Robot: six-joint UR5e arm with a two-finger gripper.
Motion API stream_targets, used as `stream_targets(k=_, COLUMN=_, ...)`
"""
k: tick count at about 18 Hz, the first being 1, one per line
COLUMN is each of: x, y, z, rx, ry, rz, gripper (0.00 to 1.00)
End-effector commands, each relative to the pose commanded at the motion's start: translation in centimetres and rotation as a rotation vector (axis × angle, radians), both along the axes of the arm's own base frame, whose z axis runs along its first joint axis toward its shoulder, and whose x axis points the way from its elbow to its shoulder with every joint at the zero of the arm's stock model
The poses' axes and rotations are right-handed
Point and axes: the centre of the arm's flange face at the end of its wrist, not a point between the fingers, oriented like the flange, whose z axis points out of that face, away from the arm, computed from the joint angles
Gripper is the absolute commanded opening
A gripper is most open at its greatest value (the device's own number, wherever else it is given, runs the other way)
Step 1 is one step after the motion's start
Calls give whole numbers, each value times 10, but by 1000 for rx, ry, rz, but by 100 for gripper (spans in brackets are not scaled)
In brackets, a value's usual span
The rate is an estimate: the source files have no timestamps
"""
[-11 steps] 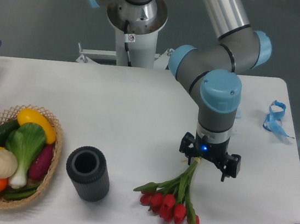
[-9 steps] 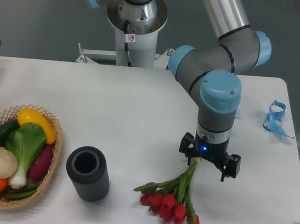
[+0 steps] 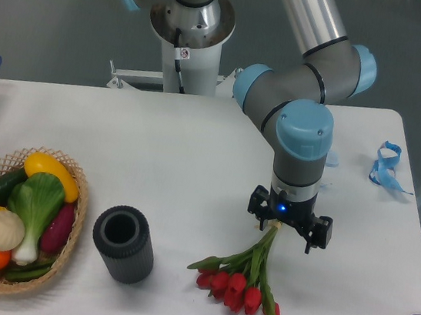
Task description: Pick up the flowers from the table
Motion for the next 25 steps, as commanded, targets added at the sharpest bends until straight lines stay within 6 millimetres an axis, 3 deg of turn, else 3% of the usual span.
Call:
stream_targets(k=4, x=11, y=-8, z=-21, rx=0, ry=4, rz=-1, gripper=100)
stream_targets(k=7, x=18, y=-3, z=-49, rx=-25, ry=-34, rz=-13, gripper=100)
stream_targets(k=13, x=15, y=1, z=-77, rx=-48, ry=-67, rz=-15, gripper=100)
stream_targets(k=17, x=15, y=10, z=-87, rx=-52, ry=-72, rz=-26, gripper=100)
stream_targets(k=24, x=10, y=9, z=-98, rx=-128, ry=-32, rz=-23, gripper=100)
stream_targets(k=25, x=10, y=11, z=-96, rx=-125, ry=-29, rz=-24, gripper=96)
